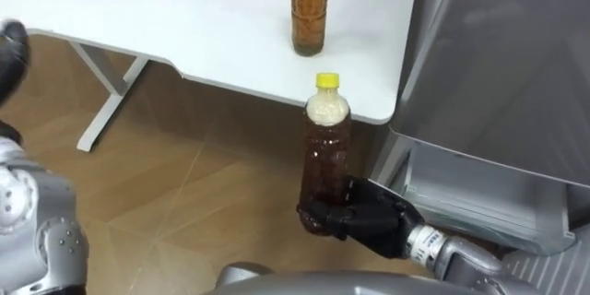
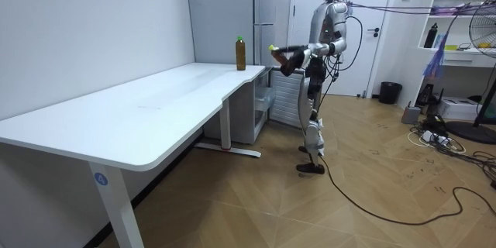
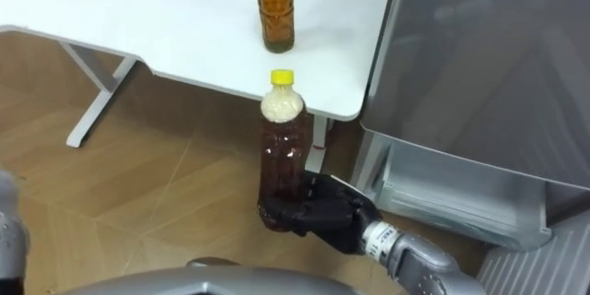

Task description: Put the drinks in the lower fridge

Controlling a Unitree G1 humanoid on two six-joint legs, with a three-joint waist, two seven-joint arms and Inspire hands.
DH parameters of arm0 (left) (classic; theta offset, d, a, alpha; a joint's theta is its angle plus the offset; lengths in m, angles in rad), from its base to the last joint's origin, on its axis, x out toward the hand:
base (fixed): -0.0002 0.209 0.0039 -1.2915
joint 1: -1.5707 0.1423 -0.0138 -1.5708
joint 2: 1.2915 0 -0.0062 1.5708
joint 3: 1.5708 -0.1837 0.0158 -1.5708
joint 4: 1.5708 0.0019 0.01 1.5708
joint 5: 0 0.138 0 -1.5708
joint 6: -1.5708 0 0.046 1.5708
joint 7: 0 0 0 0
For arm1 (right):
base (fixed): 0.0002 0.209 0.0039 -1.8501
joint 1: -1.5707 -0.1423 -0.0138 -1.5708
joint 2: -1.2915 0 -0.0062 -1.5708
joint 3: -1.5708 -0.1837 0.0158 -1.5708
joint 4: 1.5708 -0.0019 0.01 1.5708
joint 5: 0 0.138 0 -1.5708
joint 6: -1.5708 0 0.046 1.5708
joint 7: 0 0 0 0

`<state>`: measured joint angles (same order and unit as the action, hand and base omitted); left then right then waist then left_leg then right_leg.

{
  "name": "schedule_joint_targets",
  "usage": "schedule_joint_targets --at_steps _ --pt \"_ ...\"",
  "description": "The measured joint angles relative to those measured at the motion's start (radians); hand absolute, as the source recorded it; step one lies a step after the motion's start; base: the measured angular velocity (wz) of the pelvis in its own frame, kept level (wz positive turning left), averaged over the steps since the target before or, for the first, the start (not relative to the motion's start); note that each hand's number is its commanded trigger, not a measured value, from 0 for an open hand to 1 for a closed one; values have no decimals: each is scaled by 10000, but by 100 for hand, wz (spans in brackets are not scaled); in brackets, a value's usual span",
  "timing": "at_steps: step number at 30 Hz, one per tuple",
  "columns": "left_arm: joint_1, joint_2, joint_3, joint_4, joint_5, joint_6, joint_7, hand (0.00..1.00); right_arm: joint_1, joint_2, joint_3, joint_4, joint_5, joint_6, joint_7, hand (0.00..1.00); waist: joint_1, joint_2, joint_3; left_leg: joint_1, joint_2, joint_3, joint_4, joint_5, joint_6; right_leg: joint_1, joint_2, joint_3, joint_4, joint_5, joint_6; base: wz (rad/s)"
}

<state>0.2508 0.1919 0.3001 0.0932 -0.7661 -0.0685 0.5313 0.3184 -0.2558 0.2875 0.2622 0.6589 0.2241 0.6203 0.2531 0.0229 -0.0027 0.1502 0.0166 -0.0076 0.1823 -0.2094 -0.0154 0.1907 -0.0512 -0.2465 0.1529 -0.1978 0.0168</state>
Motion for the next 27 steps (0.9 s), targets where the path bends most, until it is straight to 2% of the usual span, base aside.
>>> schedule_joint_targets --at_steps 3,5,7,11,14,15,18,22,25,27 --pt "490 -22 -541 1592 -2012 494 -251 0 -4 139 52 32 351 112 -353 100 -52 -100 -9 68 12 63 -81 0 0 0 4 23 -17 1 2 -6" --pt "665 -21 -989 2317 -2734 657 -428 0 -11 183 75 55 668 202 -548 100 -18 -120 -1 90 13 75 -132 0 0 -4 1 28 -16 3 4 0" --pt "896 -23 -1428 2855 -2936 806 -656 0 -37 211 42 55 859 312 -717 100 -76 -116 2 89 12 72 -135 -2 2 -4 0 31 1 3 5 0" --pt "936 -30 -2061 4318 -2859 1194 -1238 0 -102 237 48 56 1035 591 -913 100 -114 -84 18 23 32 74 -148 -12 -12 -19 24 31 8 2 5 -2" --pt "882 -34 -2464 6001 -1982 1477 -1712 0 -104 125 159 88 1655 648 -1014 100 -75 0 31 115 50 272 -270 -20 -10 -61 42 231 15 2 5 -16" --pt "931 -38 -2508 6454 -1634 1679 -1827 0 -103 146 154 89 1912 661 -1087 100 -210 -40 34 8 50 285 -277 -26 -9 -174 40 240 18 1 5 -8" --pt "886 -3 -2784 7682 -440 1947 -2341 0 -156 200 166 89 2241 702 -1229 100 -372 -118 67 -210 44 308 -171 -23 -6 -328 36 259 42 12 9 -1" --pt "912 -25 -3094 8843 1089 2151 -3101 0 -155 184 246 89 2451 702 -1245 100 -593 -183 94 -183 46 344 -179 -24 -7 -351 32 271 60 10 13 0" --pt "838 -50 -3246 9215 2331 2310 -3509 0 -176 207 188 90 2488 703 -1244 100 -740 -221 88 -215 51 339 -181 -41 -3 -355 39 268 70 10 13 0" --pt "727 -53 -3667 9435 3162 2488 -3810 0 -200 173 186 158 2746 702 -1236 100 -919 -203 88 -226 56 342 -151 -80 10 -378 43 284 138 10 14 0"
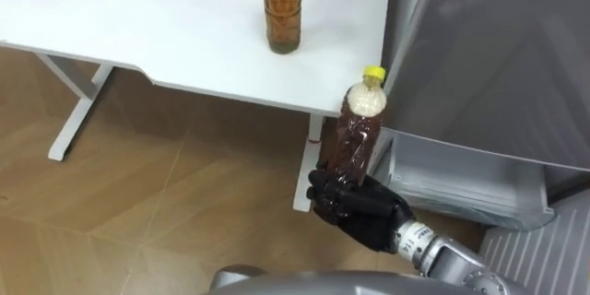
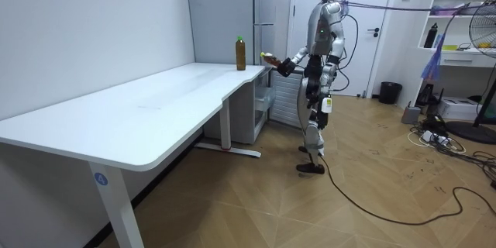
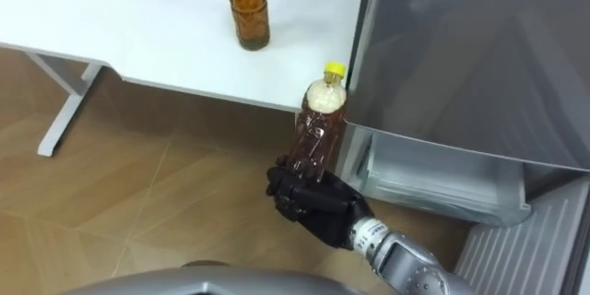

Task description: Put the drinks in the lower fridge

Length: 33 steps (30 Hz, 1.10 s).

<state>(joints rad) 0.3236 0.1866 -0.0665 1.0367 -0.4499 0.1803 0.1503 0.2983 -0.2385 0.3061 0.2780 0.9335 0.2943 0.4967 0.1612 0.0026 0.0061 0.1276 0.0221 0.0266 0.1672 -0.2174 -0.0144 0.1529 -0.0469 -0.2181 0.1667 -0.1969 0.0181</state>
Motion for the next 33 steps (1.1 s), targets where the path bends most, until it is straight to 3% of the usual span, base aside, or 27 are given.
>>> schedule_joint_targets --at_steps 7,12,16,25,33 --pt "-471 -38 -369 270 1209 423 -632 0 -44 -14 -63 684 615 -8 3 100 -314 67 -43 -96 10 43 46 -2 1 -108 -2 27 85 4 -5 -2" --pt "-486 -98 -450 394 1382 617 -753 0 -40 -73 -73 1052 1354 -6 -412 100 -509 290 -58 18 16 205 18 -2 4 -154 -10 198 211 3 -3 -11" --pt "-444 -120 -593 410 1387 631 -760 0 -38 -146 -78 1095 1748 -6 -579 100 -742 277 -62 36 17 226 35 -1 5 -153 -8 222 208 2 -3 -1" --pt "-399 -134 -580 436 1394 808 -819 0 -47 30 -656 2102 2093 -53 -1339 100 -857 119 -95 84 12 289 62 0 6 -228 -5 315 173 -5 5 -2" --pt "-382 -134 -547 426 1396 833 -934 0 -72 107 -1023 2948 2238 -145 -2585 100 -818 184 -41 140 18 419 75 -2 8 -260 -2 446 177 -13 12 -5"
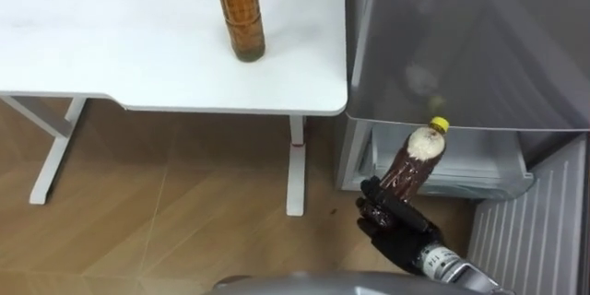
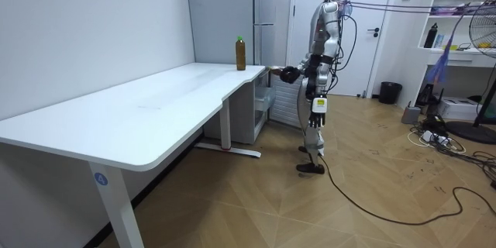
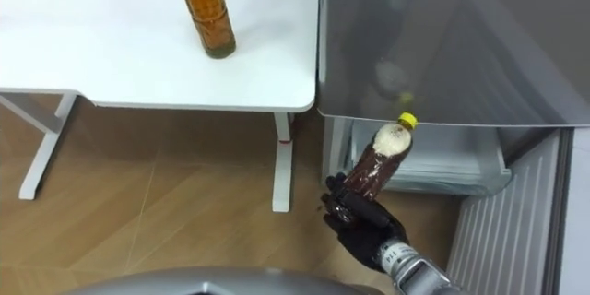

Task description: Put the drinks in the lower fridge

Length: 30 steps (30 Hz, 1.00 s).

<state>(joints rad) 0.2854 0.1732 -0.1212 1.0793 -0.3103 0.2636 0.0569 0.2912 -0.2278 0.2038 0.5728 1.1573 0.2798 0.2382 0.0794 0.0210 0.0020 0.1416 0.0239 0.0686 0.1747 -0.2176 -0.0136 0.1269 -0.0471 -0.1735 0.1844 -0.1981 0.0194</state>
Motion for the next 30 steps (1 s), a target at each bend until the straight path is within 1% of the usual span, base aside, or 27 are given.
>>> schedule_joint_targets --at_steps 5,9,10,12,14,17,19,20,21,22,24,27,30 --pt "23 0 -16 4 -5 -10 -3 0 -1 11 29 20 1170 -65 -299 100 22 30 4 -74 -1 -2 1 -3 3 -19 1 -9 8 -3 5 0" --pt "38 -2 -14 -14 -8 -13 4 0 -28 24 38 -11 2350 -388 -618 100 46 81 9 -83 -5 -6 10 -3 3 5 3 3 8 -11 15 0" --pt "40 -3 -13 -15 -8 -16 8 0 -49 25 37 -11 2478 -422 -683 100 46 91 10 -83 -5 -6 10 -3 4 4 3 6 8 -12 17 0" --pt "58 -9 -1 -14 -6 -22 45 0 -115 28 31 -26 2685 -590 -953 100 52 56 -25 -79 -7 -6 9 -3 4 11 5 29 14 -20 22 0" --pt "94 -9 12 -14 -3 -26 45 0 -166 48 -7 -90 2760 -661 -1259 100 46 72 -24 -72 -7 -6 18 -3 3 12 4 36 21 -21 21 0" --pt "200 -29 35 -22 221 -104 12 0 -168 99 -11 -385 2954 -898 -1755 100 46 42 -23 -66 -10 -5 53 -3 3 18 -1 32 34 -32 22 0" --pt "256 -30 54 -29 436 -116 -7 0 -192 215 -161 -456 2968 -973 -1878 100 46 -2 -13 -71 -13 -6 89 -3 3 15 -20 16 87 -69 21 2" --pt "300 -30 49 -60 454 -117 -17 0 -262 323 -303 -456 3013 -1044 -2015 100 40 -14 16 -96 -25 -6 163 -14 15 -7 -48 -7 189 -133 26 7" --pt "357 -30 21 -111 453 -123 -55 0 -341 334 -319 -456 3141 -1155 -2126 100 10 -10 37 -116 -29 -31 237 -69 27 -35 -69 -40 232 -207 38 9" --pt "370 -30 18 -120 454 -123 -74 0 -360 326 -328 -456 3245 -1187 -2157 100 1 21 56 -127 -30 -58 271 -101 30 -34 -73 -63 260 -229 44 11" --pt "403 -25 22 -174 493 -151 -81 0 -377 335 -383 -456 3520 -1293 -2278 100 -35 4 64 -134 -60 -174 306 -137 29 -50 -126 -179 424 -324 46 13" --pt "447 -26 21 -261 515 -246 -89 0 -389 332 -412 -451 3894 -1398 -2429 100 -12 6 66 -156 -62 -230 317 -136 28 -57 -138 -246 525 -344 31 7" --pt "617 -26 24 -473 521 -305 -130 0 -389 332 -448 -414 4220 -1532 -2461 100 3 21 39 -134 -74 -242 317 -137 28 -56 -152 -249 529 -361 35 0"
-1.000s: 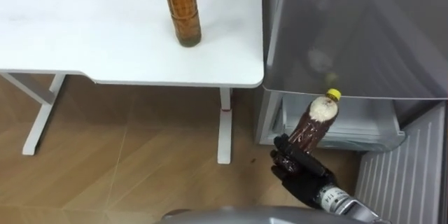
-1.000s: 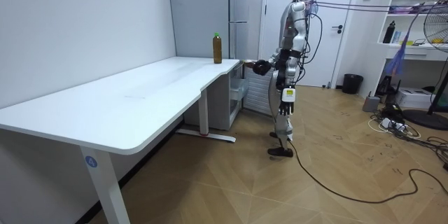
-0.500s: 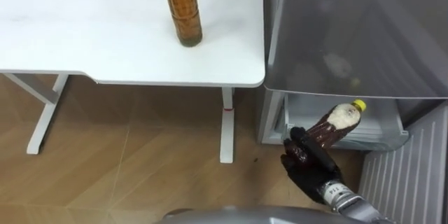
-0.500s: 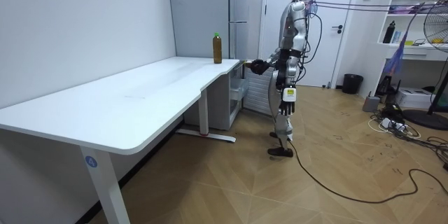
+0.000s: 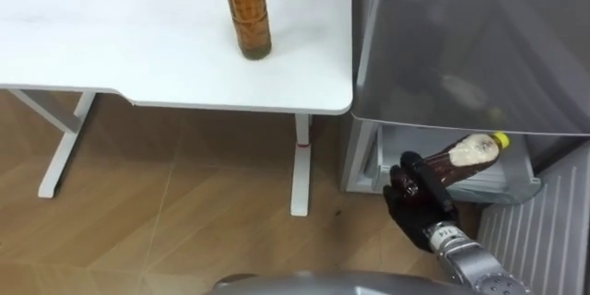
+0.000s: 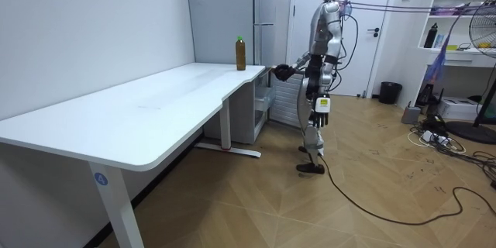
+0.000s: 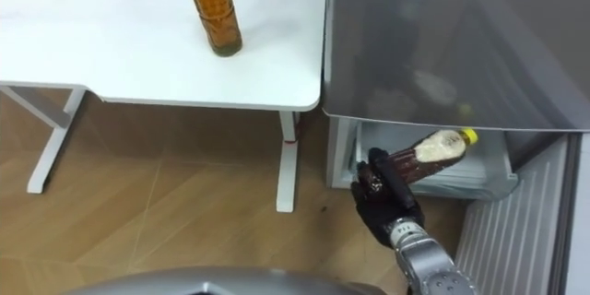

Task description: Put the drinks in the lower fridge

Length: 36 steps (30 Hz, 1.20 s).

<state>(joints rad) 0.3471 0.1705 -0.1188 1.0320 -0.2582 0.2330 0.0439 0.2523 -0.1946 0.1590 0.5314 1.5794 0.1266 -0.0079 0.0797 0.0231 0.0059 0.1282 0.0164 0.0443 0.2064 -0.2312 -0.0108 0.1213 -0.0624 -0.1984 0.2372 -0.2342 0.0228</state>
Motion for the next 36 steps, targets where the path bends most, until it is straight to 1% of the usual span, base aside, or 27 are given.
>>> schedule_joint_targets --at_steps 4,6,8,10,12,13,15,16,17,18,19,20,22,23,24,25,28,30,31,32,33,34,35,36 --pt "191 2 7 -35 115 -81 -136 0 1 -9 -151 292 -2 -51 0 100 14 23 -5 45 -51 -29 2 2 3 23 -46 -5 17 -43 28 1" --pt "279 5 16 -29 346 -82 -172 0 -3 -34 -255 616 -1 -52 1 100 60 11 -3 -1 -89 -67 1 3 4 47 -80 -43 4 -73 62 6" --pt "349 6 69 -65 355 -63 -183 0 -5 -61 -300 747 5 -52 0 100 70 13 -3 -55 -113 -94 7 3 4 7 -104 -74 -2 -99 78 8" --pt "356 34 94 -166 358 21 -211 0 -234 -68 -325 1023 28 -14 0 100 -8 -15 -4 -227 -141 -175 130 3 5 -143 -131 -132 29 -130 81 11" --pt "202 122 109 -275 341 42 -357 0 -903 -55 -503 1773 106 54 -1 100 -159 -21 7 -697 -140 -237 434 3 5 -437 -161 -261 114 -116 61 16" --pt "145 129 160 -295 342 42 -359 0 -1073 -52 -610 1964 122 83 -3 100 -190 -17 12 -816 -143 -251 497 3 5 -542 -170 -279 180 -116 59 14" --pt "-20 141 320 -306 357 -10 -335 0 -1929 -67 -994 2873 174 139 -6 100 -175 16 48 -1221 -141 -272 687 4 6 -946 -179 -258 423 -108 42 2" --pt "-76 150 319 -306 356 -7 -326 0 -2110 -84 -1061 3030 181 130 -12 100 -163 23 46 -1337 -139 -271 711 4 6 -1073 -184 -247 478 -107 37 0" --pt "-193 176 296 -286 349 -10 -338 0 -2534 -146 -1118 3357 234 129 -11 100 -184 36 61 -1631 -135 -265 836 5 7 -1375 -197 -243 578 -109 19 0" --pt "-372 227 195 -240 349 0 -349 0 -2985 -172 -1220 3759 311 122 -10 100 -193 83 56 -1976 -120 -267 1010 6 8 -1615 -196 -252 641 -87 -17 0" --pt "-459 260 160 -217 349 -1 -358 0 -3215 -166 -1281 3968 326 108 -10 100 -178 116 51 -2112 -116 -267 1058 7 9 -1756 -198 -242 733 -81 -26 0" --pt "-610 331 151 -218 349 -9 -370 0 -3564 -158 -1357 4217 351 58 -29 100 -159 82 82 -2369 -111 -265 1102 22 30 -2079 -217 -241 920 -64 -55 0" --pt "-817 430 142 -201 352 -26 -375 0 -4132 -191 -1421 4625 367 60 -25 100 -147 60 108 -2785 -114 -261 1251 31 40 -2529 -247 -223 1134 -60 -70 0" --pt "-1017 509 51 -115 359 -33 -381 0 -4494 -227 -1424 4906 371 59 -26 100 -98 39 135 -3042 -119 -252 1330 48 59 -2814 -270 -211 1273 -52 -83 0" --pt "-1197 562 -52 42 358 -76 -407 0 -4810 -248 -1434 5153 349 61 -26 100 -14 26 144 -3296 -124 -238 1408 57 72 -3092 -296 -209 1390 -40 -102 -4" --pt "-1288 572 -68 114 358 -96 -438 0 -4973 -259 -1444 5241 338 61 -27 100 18 7 157 -3415 -133 -219 1436 64 83 -3244 -323 -201 1472 -39 -105 -3" --pt "-1642 582 -61 263 497 -192 -567 0 -5642 -480 -1504 5779 300 171 76 100 90 2 176 -4174 -164 -198 1777 86 111 -3984 -421 -229 1816 -29 -123 3" --pt "-1970 605 -144 585 512 -208 -563 0 -6204 -736 -1542 6400 269 319 94 100 196 1 188 -4700 -201 -219 2013 97 129 -4544 -486 -196 2147 -28 -123 4" --pt "-2045 604 -189 652 525 -208 -568 0 -6298 -808 -1602 6480 223 364 94 100 224 11 199 -4820 -214 -232 2055 104 142 -4647 -503 -206 2177 -29 -124 0" --pt "-2120 601 -263 697 539 -213 -607 0 -6422 -939 -1781 6511 99 411 93 100 328 0 218 -4997 -274 -230 2080 133 186 -4930 -599 -187 2394 -38 -132 0" --pt "-2207 603 -320 726 542 -208 -681 0 -6561 -1112 -1839 6532 67 414 94 100 358 -16 256 -5201 -343 -201 2139 167 229 -5242 -717 -160 2676 -59 -125 0" --pt "-2257 605 -350 730 551 -208 -714 0 -6674 -1210 -1839 6570 47 422 93 100 362 -15 298 -5313 -380 -198 2237 170 236 -5375 -770 -153 2826 -87 -118 3" --pt "-2357 629 -442 719 545 -217 -742 0 -6952 -1379 -1822 6680 10 421 93 100 391 -71 392 -5571 -454 -132 2434 178 252 -5694 -889 -56 3141 -165 -100 0" --pt "-2466 635 -469 718 550 -223 -746 0 -7267 -1520 -1822 6761 -91 421 92 100 395 -116 443 -5922 -478 -116 2680 176 257 -6041 -952 12 3373 -211 -105 0"
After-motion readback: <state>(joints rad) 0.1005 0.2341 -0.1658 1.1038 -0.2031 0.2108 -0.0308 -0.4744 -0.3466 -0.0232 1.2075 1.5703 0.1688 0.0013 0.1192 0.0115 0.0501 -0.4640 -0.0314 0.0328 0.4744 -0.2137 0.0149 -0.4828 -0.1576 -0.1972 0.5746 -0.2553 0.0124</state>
